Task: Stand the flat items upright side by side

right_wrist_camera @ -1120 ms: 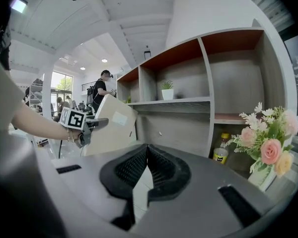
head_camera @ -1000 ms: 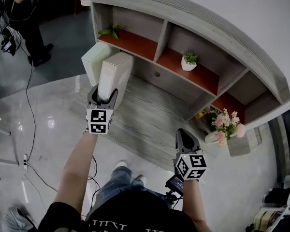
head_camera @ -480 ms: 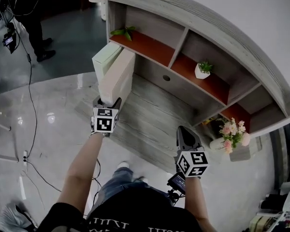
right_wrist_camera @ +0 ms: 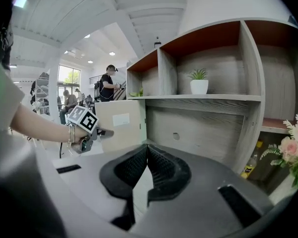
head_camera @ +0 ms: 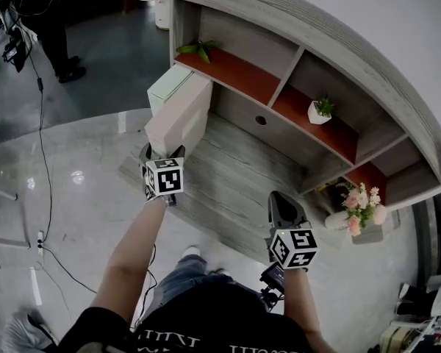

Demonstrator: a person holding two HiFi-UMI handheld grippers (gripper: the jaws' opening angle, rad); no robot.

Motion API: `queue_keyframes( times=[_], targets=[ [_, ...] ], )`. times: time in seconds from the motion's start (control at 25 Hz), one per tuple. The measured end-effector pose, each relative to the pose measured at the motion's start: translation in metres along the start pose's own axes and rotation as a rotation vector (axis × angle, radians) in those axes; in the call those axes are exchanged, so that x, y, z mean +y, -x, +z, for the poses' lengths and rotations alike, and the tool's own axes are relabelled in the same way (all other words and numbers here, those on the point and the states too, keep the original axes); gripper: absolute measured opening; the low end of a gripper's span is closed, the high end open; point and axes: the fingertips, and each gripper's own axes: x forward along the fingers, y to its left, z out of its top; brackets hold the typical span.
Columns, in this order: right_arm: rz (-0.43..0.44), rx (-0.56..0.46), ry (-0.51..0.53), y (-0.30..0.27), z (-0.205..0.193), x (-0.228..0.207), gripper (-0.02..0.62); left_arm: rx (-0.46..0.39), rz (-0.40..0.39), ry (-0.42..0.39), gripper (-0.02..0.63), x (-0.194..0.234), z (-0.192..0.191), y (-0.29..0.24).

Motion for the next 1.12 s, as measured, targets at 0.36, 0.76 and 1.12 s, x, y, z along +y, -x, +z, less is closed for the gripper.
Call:
queue_keyframes(
  times=[0.36,0.76,1.12],
  targets=[
    [-0.037,0.028,-0.036,-0.011,-0.002,-0.002,0.015,0.059,-0.022,0.043,0.422,0.000,0.003,-0.036],
    [-0.079,0.061,-0.046,-0.019,-0.010,-0.002,0.015,0.084,-0.001,0.065,0.459,-0.016,0.020,-0.068],
    [-0.121,0.078,-0.073,-0.026,-0.019,-0.005,0.015,0.140,0.178,0.190,0.550,-0.016,0.027,-0.091]
  ],
)
